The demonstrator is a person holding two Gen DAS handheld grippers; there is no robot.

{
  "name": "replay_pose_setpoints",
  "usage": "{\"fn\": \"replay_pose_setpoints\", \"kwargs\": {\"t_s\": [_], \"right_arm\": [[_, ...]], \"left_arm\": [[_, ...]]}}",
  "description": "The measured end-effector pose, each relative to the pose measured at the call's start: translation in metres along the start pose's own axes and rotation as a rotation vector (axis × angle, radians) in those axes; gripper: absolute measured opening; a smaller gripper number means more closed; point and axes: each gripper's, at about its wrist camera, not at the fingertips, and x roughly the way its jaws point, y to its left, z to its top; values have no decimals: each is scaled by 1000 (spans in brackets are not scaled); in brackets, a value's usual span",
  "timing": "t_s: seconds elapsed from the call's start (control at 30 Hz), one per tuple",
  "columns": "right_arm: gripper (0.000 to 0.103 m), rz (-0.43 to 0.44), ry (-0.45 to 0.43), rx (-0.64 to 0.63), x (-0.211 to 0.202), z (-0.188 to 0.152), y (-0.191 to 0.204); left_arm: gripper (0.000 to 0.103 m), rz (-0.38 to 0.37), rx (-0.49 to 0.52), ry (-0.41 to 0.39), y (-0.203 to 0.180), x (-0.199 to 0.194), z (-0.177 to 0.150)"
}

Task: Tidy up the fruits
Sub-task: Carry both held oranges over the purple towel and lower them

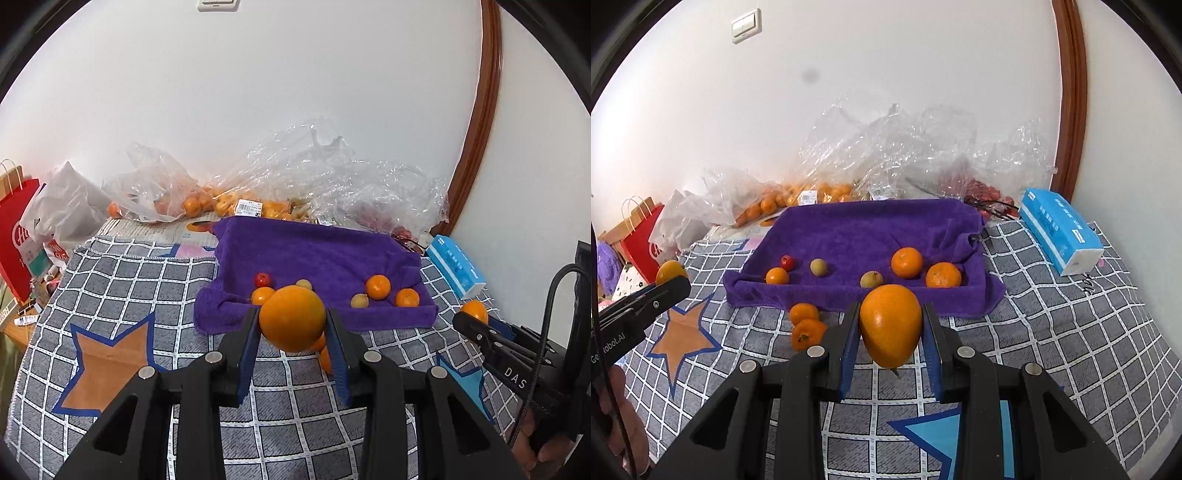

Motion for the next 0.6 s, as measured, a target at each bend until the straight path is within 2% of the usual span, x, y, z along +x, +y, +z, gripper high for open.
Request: {"fn": "replay_pose_setpoints", "kwargs": {"t_s": [0.6], "right_arm": [[32, 11, -9, -8, 0, 19, 2]], "left_arm": [[34, -4, 0, 6, -1, 5, 19]]}}
